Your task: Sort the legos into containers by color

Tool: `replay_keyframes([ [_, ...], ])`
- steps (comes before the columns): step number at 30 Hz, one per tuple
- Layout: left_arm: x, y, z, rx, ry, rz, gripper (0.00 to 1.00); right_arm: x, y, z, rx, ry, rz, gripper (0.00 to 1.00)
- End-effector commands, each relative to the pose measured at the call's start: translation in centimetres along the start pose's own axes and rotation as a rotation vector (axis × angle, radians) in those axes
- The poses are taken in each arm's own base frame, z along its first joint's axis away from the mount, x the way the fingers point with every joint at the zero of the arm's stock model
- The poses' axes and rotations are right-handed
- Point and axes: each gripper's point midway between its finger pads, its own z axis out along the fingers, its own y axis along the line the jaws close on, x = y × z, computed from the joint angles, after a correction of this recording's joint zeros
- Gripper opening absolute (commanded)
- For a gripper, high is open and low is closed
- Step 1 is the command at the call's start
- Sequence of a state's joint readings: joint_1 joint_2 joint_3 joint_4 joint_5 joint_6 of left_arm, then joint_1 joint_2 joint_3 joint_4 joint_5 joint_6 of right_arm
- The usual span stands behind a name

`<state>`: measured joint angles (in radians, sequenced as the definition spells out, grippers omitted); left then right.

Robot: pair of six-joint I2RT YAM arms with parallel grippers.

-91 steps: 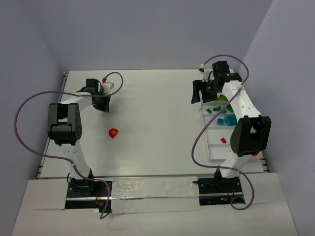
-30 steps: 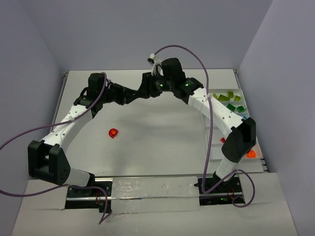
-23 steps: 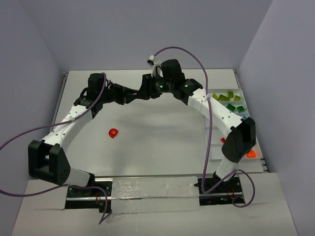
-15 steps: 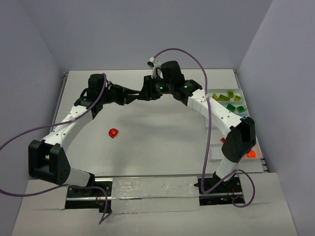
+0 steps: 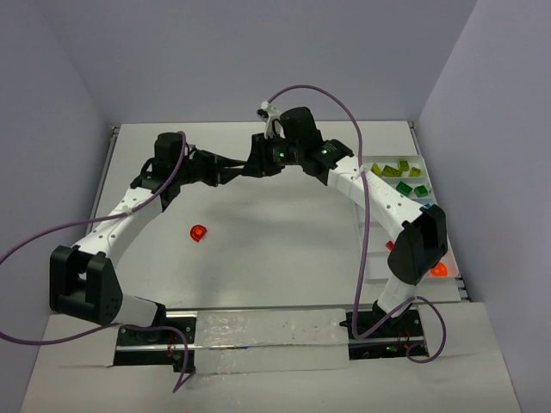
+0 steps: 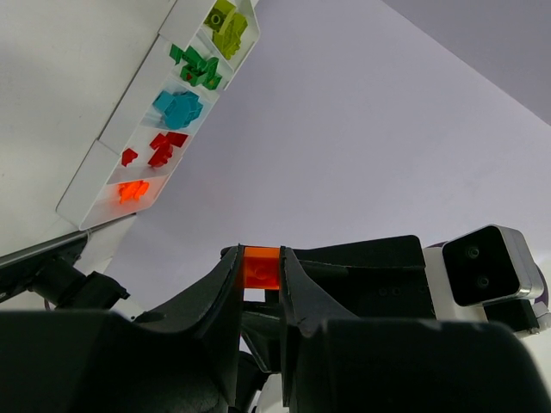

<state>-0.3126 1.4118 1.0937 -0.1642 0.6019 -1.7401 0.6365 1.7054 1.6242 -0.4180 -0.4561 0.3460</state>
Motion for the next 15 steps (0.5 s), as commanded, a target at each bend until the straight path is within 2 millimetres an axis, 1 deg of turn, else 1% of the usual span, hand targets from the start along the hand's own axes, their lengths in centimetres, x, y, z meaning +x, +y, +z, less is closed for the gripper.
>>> replay_keyframes([
  [1,2.42,-0.93,-1.02,0.026,0.062,-0.005,0.00,-3.41,0.60,-0.76,0.006,-0.103,-0.060,0.34],
  [3,2.37,-0.80,-1.01,0.023,0.060,-0.003,0.00,-3.53,0.62,-0.84,0.008,-0.107,-0.062,0.35],
  [6,2.39,-0.43,-0.90,0.014,0.062,-0.006,0.00,-3.83,0.62,-1.02,0.017,-0.114,-0.067,0.43],
  [11,2.34,-0.45,-0.91,0.013,0.057,0.002,0.00,-4.01,0.54,-1.26,0.029,-0.121,-0.069,0.45],
  [13,2.37,-0.48,-0.87,0.014,0.057,0.002,0.00,-3.90,0.61,-1.27,0.024,-0.118,-0.071,0.44],
  [15,2.45,-0.46,-0.84,0.013,0.059,0.002,0.00,-3.69,0.64,-1.20,0.018,-0.114,-0.070,0.39],
])
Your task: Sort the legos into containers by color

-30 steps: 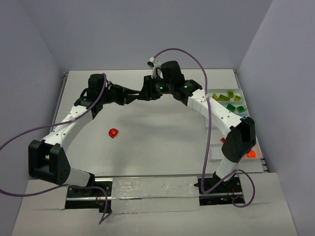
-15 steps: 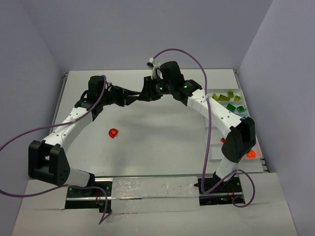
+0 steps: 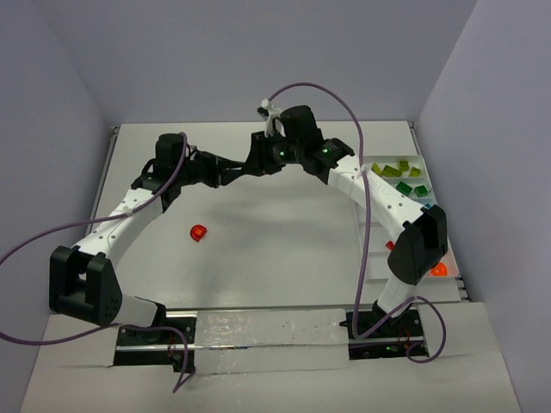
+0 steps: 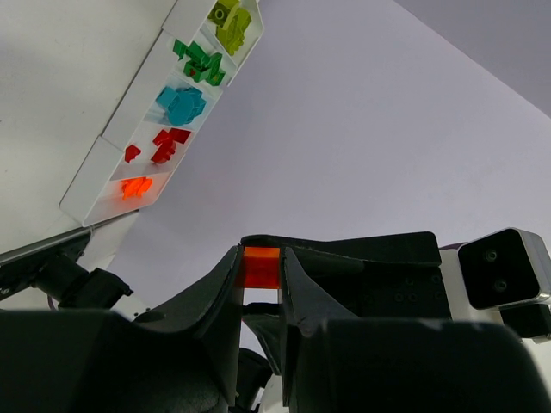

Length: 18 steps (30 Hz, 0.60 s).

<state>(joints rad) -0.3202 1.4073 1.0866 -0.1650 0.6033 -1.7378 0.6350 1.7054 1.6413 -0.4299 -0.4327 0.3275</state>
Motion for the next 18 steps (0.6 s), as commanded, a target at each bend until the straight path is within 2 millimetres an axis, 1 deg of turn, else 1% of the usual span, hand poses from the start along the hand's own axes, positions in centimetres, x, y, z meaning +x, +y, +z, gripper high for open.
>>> replay_keyframes([
  [1,2.2,-0.8,-0.9,0.020,0.051,0.000,0.00,-3.1,0.8,-0.9,-0.006,-0.099,-0.049,0.37],
  [2,2.2,-0.9,-0.9,0.022,0.051,0.002,0.00,-3.0,0.8,-0.9,-0.008,-0.098,-0.048,0.34],
  [4,2.2,-0.9,-0.9,0.024,0.049,0.006,0.00,-2.6,0.7,-0.7,-0.013,-0.088,-0.046,0.23],
  [7,2.2,-0.9,-0.9,0.027,0.050,0.012,0.01,-2.5,0.7,-0.7,-0.014,-0.088,-0.046,0.09],
  [8,2.2,-0.9,-0.9,0.028,0.048,0.017,0.04,-2.4,0.7,-0.8,-0.014,-0.089,-0.047,0.05],
  [10,2.1,-0.8,-0.9,0.027,0.046,0.027,0.11,-2.4,0.7,-0.9,-0.013,-0.090,-0.049,0.00],
  [11,2.0,-0.7,-0.9,0.026,0.043,0.031,0.19,-2.3,0.8,-1.0,-0.012,-0.090,-0.054,0.00],
  [13,1.8,-0.9,-1.0,0.041,0.037,0.078,0.62,-2.2,0.7,-1.3,-0.004,-0.093,-0.063,0.00],
  [14,1.4,-1.2,-1.2,0.050,0.025,0.094,0.89,-2.3,0.7,-1.7,0.001,-0.100,-0.070,0.00],
  [15,0.9,-0.9,-1.3,0.037,0.002,0.115,0.97,-2.1,0.4,-1.8,0.008,-0.095,-0.075,0.00],
  [16,0.4,-1.2,-1.6,0.045,-0.020,0.142,0.99,-2.0,0.1,-2.1,0.014,-0.095,-0.080,0.00],
  [17,-0.7,-1.8,-2.2,0.054,-0.054,0.166,0.99,-1.7,-0.5,-2.8,0.029,-0.094,-0.087,0.00],
  [18,-1.6,-2.2,-2.7,0.056,-0.085,0.194,0.99,-1.8,-0.4,-3.4,0.030,-0.098,-0.092,0.00],
])
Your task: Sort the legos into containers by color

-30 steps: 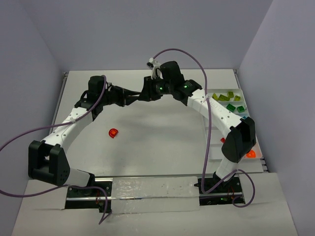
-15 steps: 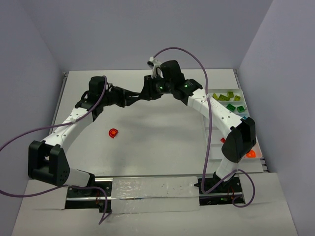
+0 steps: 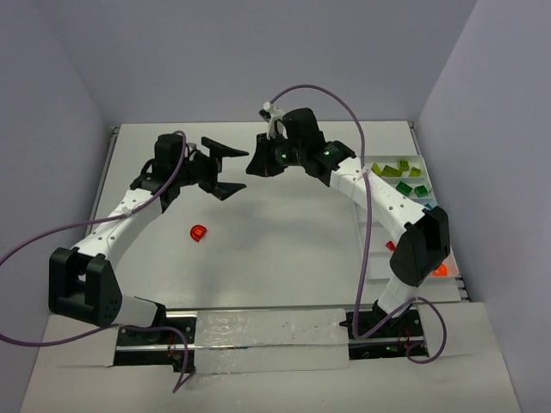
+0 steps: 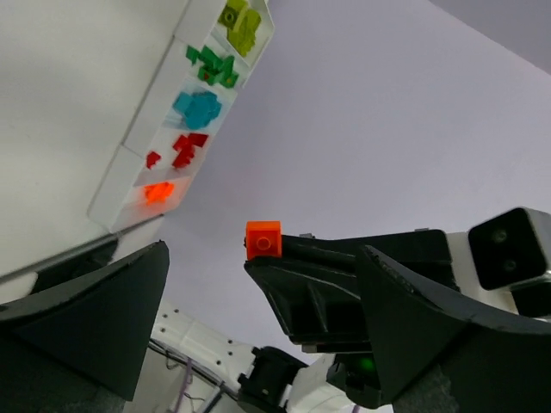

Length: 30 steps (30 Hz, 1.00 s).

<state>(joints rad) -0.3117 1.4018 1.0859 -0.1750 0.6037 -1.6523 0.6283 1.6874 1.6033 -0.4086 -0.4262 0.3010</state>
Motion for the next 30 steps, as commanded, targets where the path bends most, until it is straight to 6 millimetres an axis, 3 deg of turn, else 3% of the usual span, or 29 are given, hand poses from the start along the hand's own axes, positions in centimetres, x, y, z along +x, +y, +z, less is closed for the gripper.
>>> replay_keyframes([
  [1,-3.1,-2.8,-3.2,0.057,-0.134,0.181,0.99,-1.9,-0.6,-4.2,0.036,-0.096,-0.073,0.00],
  [3,-4.9,-3.0,-4.2,0.058,-0.188,0.369,0.99,-0.6,-3.5,-5.5,0.091,-0.077,-0.065,0.00],
  [6,-8.2,-3.9,-6.4,-0.015,-0.343,0.648,0.99,1.1,-7.5,-9.4,0.178,-0.066,-0.064,0.00],
  [9,-9.4,-3.2,-7.4,-0.082,-0.412,0.818,0.99,4.7,-11.6,-12.6,0.275,0.020,-0.050,0.00],
  [11,-10.2,-3.1,-8.7,-0.107,-0.488,0.990,0.99,8.1,-15.4,-16.3,0.392,0.097,-0.034,0.00],
  [13,-9.9,-3.0,-9.3,-0.102,-0.509,1.061,0.99,10.9,-17.5,-19.4,0.457,0.167,-0.022,0.00],
  [17,-9.4,-3.2,-9.6,-0.108,-0.478,1.168,0.99,18.0,-19.1,-23.2,0.492,0.348,0.011,0.00],
  [19,-9.5,-2.9,-9.5,-0.128,-0.455,1.196,0.99,20.6,-19.2,-24.8,0.492,0.416,0.009,0.00],
  [23,-9.5,-2.1,-9.1,-0.179,-0.393,1.190,0.99,23.0,-19.3,-27.2,0.469,0.522,0.008,0.00],
  [27,-10.1,-0.7,-8.9,-0.247,-0.367,1.152,0.99,26.7,-19.4,-28.3,0.461,0.663,-0.015,0.00],
  [30,-9.9,-0.6,-9.3,-0.239,-0.385,1.179,0.99,28.3,-19.8,-28.6,0.462,0.713,-0.044,0.00],
])
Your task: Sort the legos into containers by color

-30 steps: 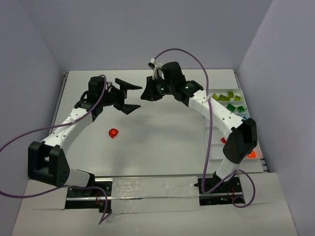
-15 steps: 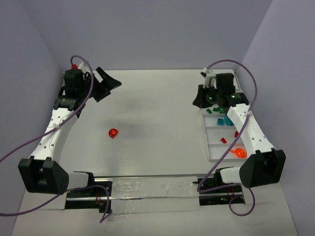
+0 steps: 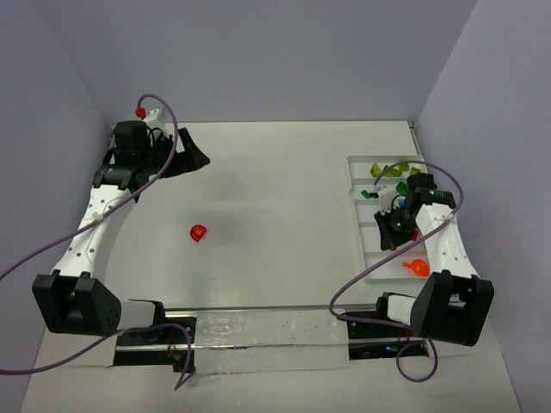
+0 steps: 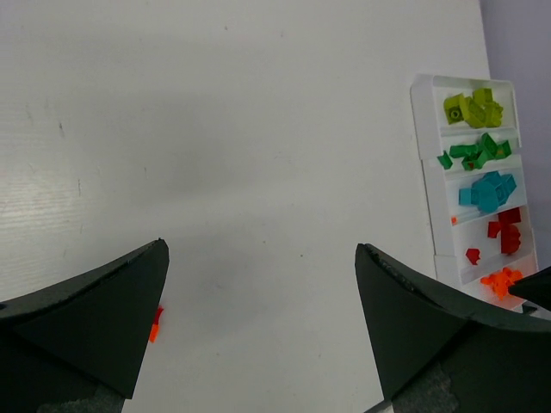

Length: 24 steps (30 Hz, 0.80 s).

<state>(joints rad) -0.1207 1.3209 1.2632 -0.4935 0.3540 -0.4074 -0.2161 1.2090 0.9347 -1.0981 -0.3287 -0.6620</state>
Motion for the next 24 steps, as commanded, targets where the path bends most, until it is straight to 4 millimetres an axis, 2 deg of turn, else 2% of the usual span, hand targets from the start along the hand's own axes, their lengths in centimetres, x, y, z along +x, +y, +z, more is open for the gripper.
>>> replay_keyframes([
  [1,-0.9,-0.5,-1.6,-0.001,-0.041,0.068,0.99,3.3,-0.1,0.4,0.013,0.106,-0.111,0.00],
  [12,-0.6,0.1,-1.7,-0.029,-0.047,0.075,0.99,4.8,-1.3,2.4,0.031,0.189,-0.105,0.03],
  [18,-0.2,0.4,-1.7,-0.039,-0.026,0.091,0.99,5.1,-2.0,3.0,0.058,0.207,-0.104,0.15],
  [19,-0.3,0.5,-1.6,-0.042,-0.025,0.097,0.99,5.2,-2.1,3.1,0.058,0.214,-0.101,0.20],
  [21,0.0,0.7,-1.5,-0.042,-0.011,0.120,0.99,5.1,-2.3,3.3,0.064,0.217,-0.098,0.45],
  [22,0.1,0.8,-1.5,-0.041,-0.007,0.130,0.99,5.0,-2.4,3.3,0.064,0.215,-0.095,0.50],
  [24,0.3,0.5,-1.7,-0.023,-0.006,0.159,0.99,4.6,-2.3,3.2,0.057,0.209,-0.093,0.70],
])
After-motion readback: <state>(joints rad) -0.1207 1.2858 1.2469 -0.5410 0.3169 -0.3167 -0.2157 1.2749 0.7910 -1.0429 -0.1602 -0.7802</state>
